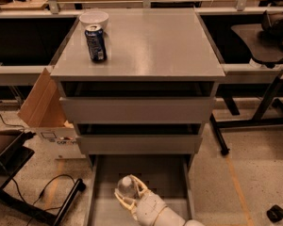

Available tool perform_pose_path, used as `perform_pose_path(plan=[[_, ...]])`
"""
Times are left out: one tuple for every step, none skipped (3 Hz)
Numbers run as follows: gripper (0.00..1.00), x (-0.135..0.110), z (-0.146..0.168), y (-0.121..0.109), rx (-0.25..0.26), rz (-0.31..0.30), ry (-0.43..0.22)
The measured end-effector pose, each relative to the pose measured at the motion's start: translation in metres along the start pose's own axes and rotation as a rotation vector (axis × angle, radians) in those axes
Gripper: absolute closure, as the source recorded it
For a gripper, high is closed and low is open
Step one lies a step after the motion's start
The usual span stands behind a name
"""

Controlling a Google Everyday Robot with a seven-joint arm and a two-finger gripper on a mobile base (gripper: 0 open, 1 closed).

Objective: Place water bottle into bottom drawer

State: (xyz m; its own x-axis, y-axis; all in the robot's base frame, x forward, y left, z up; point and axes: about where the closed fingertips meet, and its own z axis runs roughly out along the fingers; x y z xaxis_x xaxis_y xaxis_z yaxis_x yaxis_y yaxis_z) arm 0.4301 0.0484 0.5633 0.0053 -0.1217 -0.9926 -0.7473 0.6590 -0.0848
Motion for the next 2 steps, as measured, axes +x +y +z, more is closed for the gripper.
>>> perform_pose_path(plan=[[1.00, 0.010, 0.013, 0.001, 0.019, -0.006, 0.004], [1.00, 0.040, 0.041, 0.000, 0.014, -0.043, 0.007]])
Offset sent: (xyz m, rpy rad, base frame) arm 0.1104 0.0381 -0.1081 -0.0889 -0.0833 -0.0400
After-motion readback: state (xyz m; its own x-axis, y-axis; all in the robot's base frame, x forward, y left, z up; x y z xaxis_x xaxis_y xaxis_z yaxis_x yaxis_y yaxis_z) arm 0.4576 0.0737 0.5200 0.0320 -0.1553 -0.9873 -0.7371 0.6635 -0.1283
